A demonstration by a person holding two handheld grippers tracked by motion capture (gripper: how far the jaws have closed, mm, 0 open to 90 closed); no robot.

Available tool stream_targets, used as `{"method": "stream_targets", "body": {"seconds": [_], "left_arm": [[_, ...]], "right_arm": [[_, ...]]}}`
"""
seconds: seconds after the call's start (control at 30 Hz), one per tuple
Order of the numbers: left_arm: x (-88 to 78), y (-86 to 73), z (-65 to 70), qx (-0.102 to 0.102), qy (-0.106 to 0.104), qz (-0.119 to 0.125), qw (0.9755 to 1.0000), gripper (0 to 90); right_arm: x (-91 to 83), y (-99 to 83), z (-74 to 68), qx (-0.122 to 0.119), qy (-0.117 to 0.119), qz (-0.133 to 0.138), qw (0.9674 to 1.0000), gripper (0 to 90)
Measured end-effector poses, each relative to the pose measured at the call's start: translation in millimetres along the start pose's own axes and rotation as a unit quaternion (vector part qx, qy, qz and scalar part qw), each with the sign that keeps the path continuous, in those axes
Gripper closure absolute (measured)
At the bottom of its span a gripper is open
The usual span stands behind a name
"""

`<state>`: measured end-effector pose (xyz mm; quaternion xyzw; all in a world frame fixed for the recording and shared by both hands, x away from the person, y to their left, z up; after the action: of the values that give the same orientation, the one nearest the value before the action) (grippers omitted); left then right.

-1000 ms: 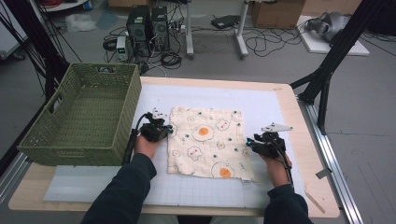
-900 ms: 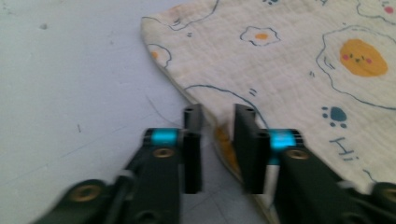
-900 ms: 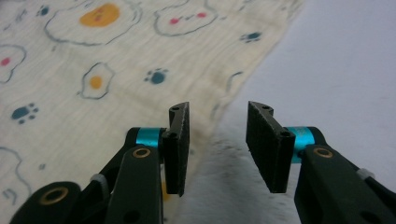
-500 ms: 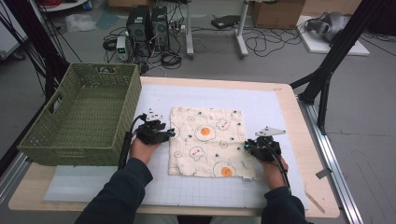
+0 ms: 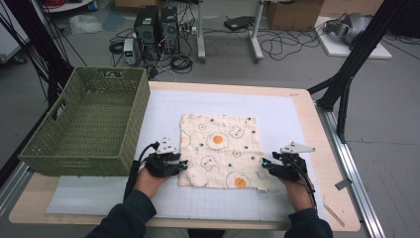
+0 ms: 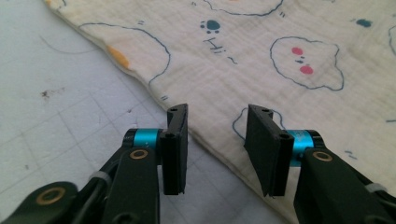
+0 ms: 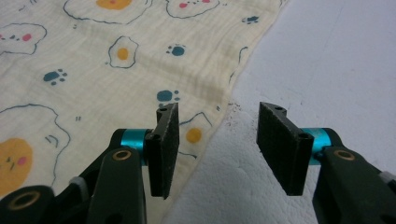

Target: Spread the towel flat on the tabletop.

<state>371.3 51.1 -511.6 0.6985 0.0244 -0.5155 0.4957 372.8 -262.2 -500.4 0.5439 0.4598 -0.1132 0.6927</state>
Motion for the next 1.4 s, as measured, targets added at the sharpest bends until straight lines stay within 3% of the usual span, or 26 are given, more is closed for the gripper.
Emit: {"method": "stream_targets", "body": {"seconds": [0.1, 0.27, 0.37, 0.4, 0.43, 0.57, 0.63, 0.7, 0.77, 0.87, 0.97, 1.2, 1.4], "left_arm": [[-2.7, -1.7, 5.4, 0.036, 0.006, -0.003, 0.9993, 84.9], [-10.3, -8.5, -2.9, 0.024, 0.008, -0.007, 0.9997, 86.5], [-14.0, -12.7, -4.2, 0.018, -0.004, -0.002, 0.9998, 84.6], [-14.9, -12.6, -4.9, 0.012, -0.004, 0.002, 0.9999, 81.9], [-15.6, -11.8, -6.6, 0.003, -0.004, 0.008, 1.0, 72.1], [-19.2, -6.1, -13.9, -0.026, -0.01, 0.04, 0.9988, 48.5], [-21.3, -0.9, -16.0, -0.038, -0.021, 0.061, 0.9972, 42.6], [-23.3, 4.7, -18.5, -0.052, -0.023, 0.077, 0.9954, 31.2], [-26.4, 12.6, -21.5, -0.07, -0.025, 0.103, 0.9919, 26.6], [-29.2, 17.9, -22.6, -0.071, -0.026, 0.12, 0.9899, 20.6], [-32.8, 21.4, -20.8, -0.066, -0.036, 0.134, 0.9881, 18.6], [-33.7, 22.9, -18.9, -0.05, -0.044, 0.144, 0.9874, 18.6], [-34.8, 23.0, -19.8, -0.053, -0.045, 0.145, 0.9869, 18.7]], "right_arm": [[0.3, 2.0, -2.1, 0.0, 0.001, 0.004, 1.0, 47.2], [2.8, -0.1, -7.3, -0.012, 0.002, -0.004, 0.9999, 47.2], [4.1, -0.9, -9.8, -0.015, 0.005, -0.008, 0.9999, 46.7], [4.6, -0.8, -10.9, -0.013, 0.007, -0.009, 0.9998, 46.3], [4.6, -0.5, -11.7, -0.015, 0.006, -0.009, 0.9998, 45.8], [0.6, 1.3, -12.4, -0.022, -0.004, -0.004, 0.9997, 44.1], [-3.2, 2.4, -9.7, -0.019, -0.009, 0.001, 0.9998, 42.3], [-8.1, 4.6, -4.6, -0.014, -0.016, 0.013, 0.9997, 39.0], [-12.8, 6.1, -0.7, -0.008, -0.021, 0.022, 0.9995, 34.5], [-21.1, 8.9, 5.4, -0.002, -0.027, 0.041, 0.9988, 27.7], [-26.4, 9.4, 7.9, 0.002, -0.018, 0.052, 0.9985, 21.6], [-30.8, 10.7, 8.0, -0.017, -0.014, 0.064, 0.9977, 13.5], [-30.9, 15.2, 2.8, -0.019, 0.001, 0.074, 0.9971, 12.0]]}}
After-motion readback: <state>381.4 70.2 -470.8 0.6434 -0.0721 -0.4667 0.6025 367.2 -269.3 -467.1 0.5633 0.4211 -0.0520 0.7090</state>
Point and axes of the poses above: each handheld gripper's, and its own axes: x roughly forward along the jaws, y roughly out of its top, z roughly to its right, the point moved 10 cm from there along x, roughly forward along the jaws, and after that the axes turned 10 degrees about -z, right-handed, at the moved point
